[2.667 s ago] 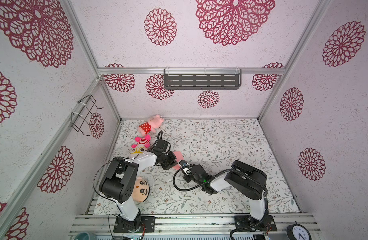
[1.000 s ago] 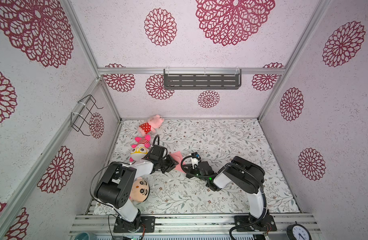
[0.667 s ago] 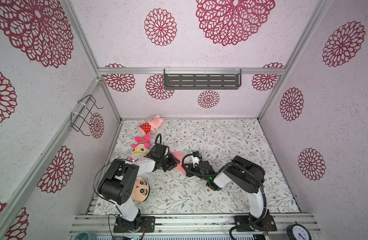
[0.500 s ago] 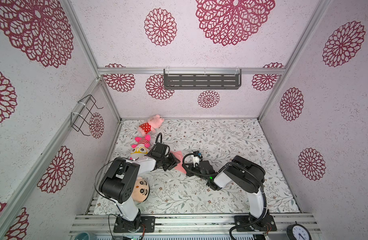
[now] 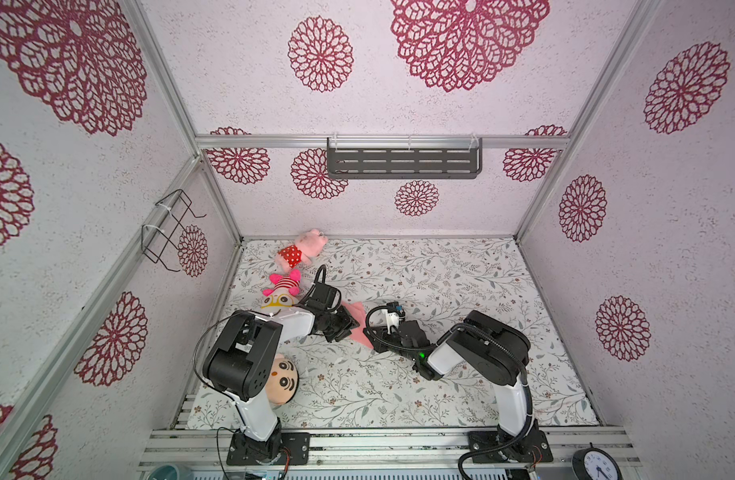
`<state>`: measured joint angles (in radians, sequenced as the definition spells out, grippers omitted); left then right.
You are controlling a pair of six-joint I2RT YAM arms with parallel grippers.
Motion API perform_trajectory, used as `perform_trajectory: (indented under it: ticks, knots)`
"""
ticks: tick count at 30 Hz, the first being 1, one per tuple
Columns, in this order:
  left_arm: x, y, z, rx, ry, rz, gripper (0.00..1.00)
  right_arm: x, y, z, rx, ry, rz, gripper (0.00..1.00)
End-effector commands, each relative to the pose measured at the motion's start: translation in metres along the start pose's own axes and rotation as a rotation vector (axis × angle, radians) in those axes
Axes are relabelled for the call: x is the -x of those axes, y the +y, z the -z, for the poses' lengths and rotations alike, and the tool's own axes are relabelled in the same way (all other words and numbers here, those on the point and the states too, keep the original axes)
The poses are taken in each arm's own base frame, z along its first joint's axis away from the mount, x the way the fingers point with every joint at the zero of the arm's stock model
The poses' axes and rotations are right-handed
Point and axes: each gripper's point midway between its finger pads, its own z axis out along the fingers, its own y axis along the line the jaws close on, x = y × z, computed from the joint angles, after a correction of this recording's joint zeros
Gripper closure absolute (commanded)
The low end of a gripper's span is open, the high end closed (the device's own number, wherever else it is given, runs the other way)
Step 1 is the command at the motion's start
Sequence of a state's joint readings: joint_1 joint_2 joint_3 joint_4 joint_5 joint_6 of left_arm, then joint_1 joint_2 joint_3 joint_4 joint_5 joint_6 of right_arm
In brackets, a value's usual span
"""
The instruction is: Fold a paper plane with a square sheet of paper (pick it up from the middle)
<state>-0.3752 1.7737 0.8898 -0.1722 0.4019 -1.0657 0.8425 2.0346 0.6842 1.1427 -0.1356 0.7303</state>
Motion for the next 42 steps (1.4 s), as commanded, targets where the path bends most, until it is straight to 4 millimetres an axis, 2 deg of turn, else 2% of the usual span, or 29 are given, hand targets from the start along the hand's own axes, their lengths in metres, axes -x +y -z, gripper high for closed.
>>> perform_trajectory:
  ticks: [1, 11, 15, 18, 23, 26, 29, 42]
  knots:
    - [-0.013, 0.04, -0.007, 0.163, 0.04, 0.064, 0.58, 0.01, 0.004, 0.002, 0.006, -0.014, 0.037, 0.79]
    - [-0.015, 0.045, -0.009, 0.194, 0.057, 0.075, 0.58, 0.002, 0.002, 0.004, -0.013, 0.039, 0.091, 0.74]
    - [-0.015, 0.04, -0.007, 0.179, 0.059, 0.068, 0.58, 0.0, 0.001, 0.002, -0.013, 0.048, 0.085, 0.76]
    - [-0.012, 0.029, -0.004, 0.145, 0.052, 0.048, 0.58, 0.0, 0.002, 0.001, -0.009, 0.05, 0.068, 0.83]
    - [-0.007, -0.008, 0.007, -0.001, 0.037, -0.023, 0.59, 0.002, 0.004, 0.0, 0.01, 0.046, 0.027, 0.94]
    - [-0.007, -0.023, 0.015, -0.067, 0.019, -0.065, 0.59, 0.004, 0.004, 0.0, 0.024, 0.044, -0.011, 0.97]
    - [-0.008, -0.029, 0.021, -0.112, 0.002, -0.088, 0.6, 0.007, 0.007, 0.002, 0.057, 0.033, -0.052, 0.99]
    - [-0.012, -0.024, 0.002, -0.108, 0.045, -0.1, 0.62, 0.005, 0.011, 0.002, 0.11, 0.049, -0.159, 1.0]
